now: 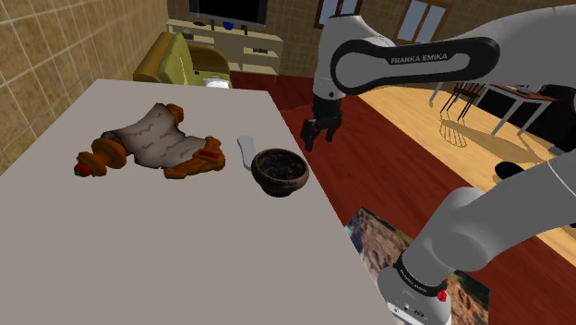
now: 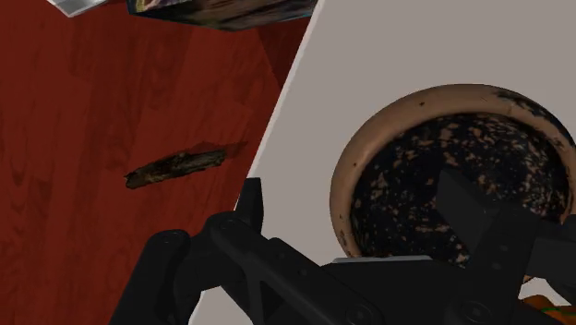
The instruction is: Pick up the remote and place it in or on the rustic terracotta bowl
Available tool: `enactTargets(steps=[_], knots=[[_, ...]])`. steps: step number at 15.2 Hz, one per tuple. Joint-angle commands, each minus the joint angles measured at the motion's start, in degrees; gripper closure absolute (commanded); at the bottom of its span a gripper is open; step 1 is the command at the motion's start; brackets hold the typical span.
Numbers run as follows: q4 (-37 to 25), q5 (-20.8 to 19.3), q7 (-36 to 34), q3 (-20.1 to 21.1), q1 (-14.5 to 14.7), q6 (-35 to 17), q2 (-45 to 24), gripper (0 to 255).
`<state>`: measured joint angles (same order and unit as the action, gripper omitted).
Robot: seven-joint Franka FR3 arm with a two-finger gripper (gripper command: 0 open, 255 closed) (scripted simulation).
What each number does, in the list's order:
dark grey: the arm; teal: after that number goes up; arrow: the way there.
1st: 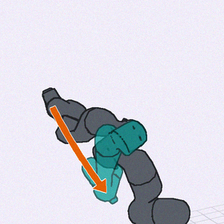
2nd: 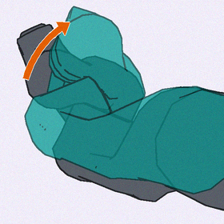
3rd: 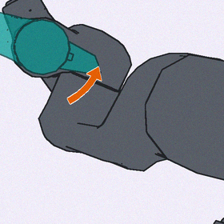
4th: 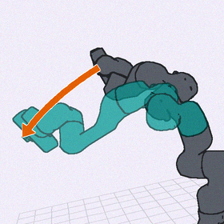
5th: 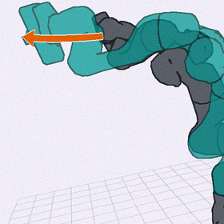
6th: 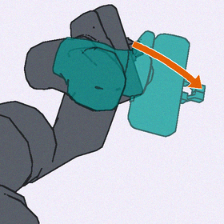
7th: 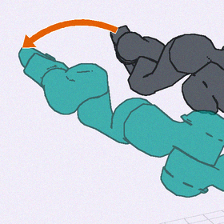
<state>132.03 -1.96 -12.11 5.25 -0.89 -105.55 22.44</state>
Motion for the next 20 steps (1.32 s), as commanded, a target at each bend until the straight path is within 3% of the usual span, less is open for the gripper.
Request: enactTargets(steps=[1, 11, 20], knots=[[-1.9, 0.3, -2.7, 0.8, -0.1, -2.6, -4.1, 0], [-17.3, -0.9, -14.4, 2.4, -0.5, -10.4, -25.8, 0], [-38.1, -2.3, -22.8, 1.3, 0.6, -11.2, -45.9, 0]])
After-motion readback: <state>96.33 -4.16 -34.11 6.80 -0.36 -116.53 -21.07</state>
